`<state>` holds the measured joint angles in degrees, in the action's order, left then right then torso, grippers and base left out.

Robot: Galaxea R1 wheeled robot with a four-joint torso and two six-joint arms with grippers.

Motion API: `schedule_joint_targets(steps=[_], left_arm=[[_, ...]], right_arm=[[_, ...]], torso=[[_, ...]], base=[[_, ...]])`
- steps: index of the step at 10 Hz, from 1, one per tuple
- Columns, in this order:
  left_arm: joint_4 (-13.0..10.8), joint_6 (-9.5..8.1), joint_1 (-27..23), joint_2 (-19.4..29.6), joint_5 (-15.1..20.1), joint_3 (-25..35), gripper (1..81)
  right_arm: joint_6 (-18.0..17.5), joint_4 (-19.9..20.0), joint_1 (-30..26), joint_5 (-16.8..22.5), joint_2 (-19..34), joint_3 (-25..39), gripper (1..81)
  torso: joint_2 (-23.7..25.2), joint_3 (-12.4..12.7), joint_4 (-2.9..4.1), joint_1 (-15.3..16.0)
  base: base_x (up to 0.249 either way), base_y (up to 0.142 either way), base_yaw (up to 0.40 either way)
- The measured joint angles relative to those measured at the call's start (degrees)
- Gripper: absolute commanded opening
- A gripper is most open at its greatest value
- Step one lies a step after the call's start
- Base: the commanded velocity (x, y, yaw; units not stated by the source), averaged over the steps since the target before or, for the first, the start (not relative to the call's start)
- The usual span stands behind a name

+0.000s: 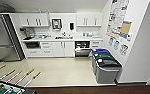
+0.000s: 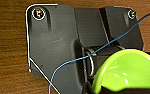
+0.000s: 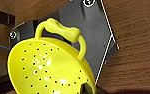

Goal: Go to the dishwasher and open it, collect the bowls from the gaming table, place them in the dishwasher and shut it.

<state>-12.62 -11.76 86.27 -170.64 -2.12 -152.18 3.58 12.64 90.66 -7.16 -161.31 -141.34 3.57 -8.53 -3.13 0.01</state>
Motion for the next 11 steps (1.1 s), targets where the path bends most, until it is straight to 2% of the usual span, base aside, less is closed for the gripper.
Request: schedule_joint_targets(steps=[3, 6, 11], left_arm=[[0.02, 0.00, -0.02, 0.00, -0.05, 0.00, 1.0], [0.02, 0.00, -0.02, 0.00, -0.07, 0.00, 1.0], [0.02, 0.00, -0.04, 0.00, -0.07, 0.00, 1.0]], right_arm=[[0.00, 0.04, 0.16, 1.16, 1.74, 3.38, 1.0], [0.05, -0.99, 0.79, 1.18, 2.88, 3.57, 1.0], [0.05, -1.15, 0.43, 1.10, 1.50, 1.38, 1.0]], torso=[[0.00, 0.00, 0.00, 0.02], [0.00, 0.00, 0.00, 0.00], [0.00, 0.00, 0.00, 0.00]], base=[[0.194, 0.000, 0.000], [0.194, 0.000, 0.000], [0.194, 0.000, 0.000]])
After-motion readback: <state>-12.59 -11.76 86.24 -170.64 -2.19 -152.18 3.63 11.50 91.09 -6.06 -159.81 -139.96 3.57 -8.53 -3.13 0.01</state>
